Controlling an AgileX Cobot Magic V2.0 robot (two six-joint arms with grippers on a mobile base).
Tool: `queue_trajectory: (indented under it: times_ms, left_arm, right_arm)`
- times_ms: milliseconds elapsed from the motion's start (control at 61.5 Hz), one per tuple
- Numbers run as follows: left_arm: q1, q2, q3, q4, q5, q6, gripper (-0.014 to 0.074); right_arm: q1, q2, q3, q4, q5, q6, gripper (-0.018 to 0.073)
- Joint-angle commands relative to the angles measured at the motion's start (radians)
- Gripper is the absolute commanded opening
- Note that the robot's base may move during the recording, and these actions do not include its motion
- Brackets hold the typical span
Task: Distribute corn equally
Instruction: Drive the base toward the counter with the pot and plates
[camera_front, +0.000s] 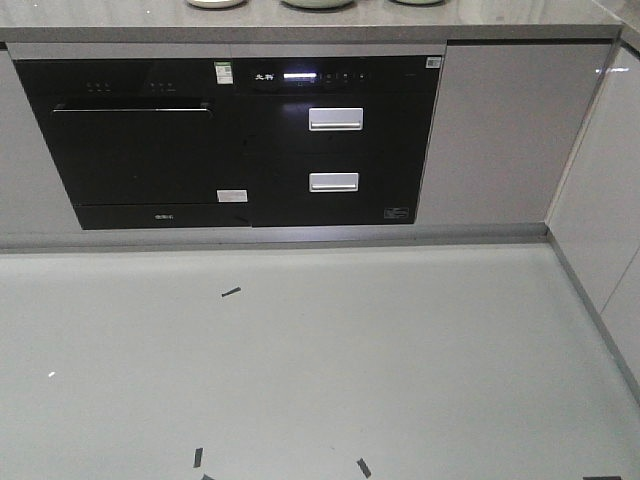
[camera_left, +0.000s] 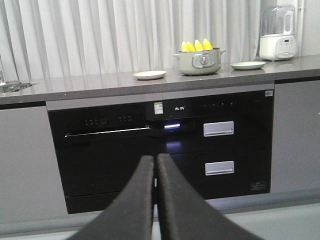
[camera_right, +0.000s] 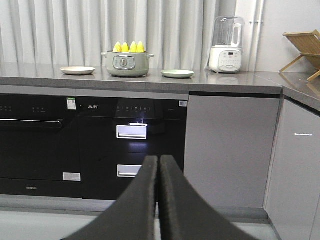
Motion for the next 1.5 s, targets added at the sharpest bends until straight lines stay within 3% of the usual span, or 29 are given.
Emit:
queue_trajectory:
  times_ms: [0,1480]
  left_arm:
    - [0.001,-0.015,0.011,-0.009,-0.075,-0.005,-0.0006]
    - [0.001,-0.015,0.011,-0.009,-0.075,-0.005,-0.0006]
  right_arm:
    - [-0.001,-0.007,0.012,-0.012,-0.071,-0.004,-0.001]
    - [-0.001,-0.007,0.012,-0.012,-0.071,-0.004,-0.001]
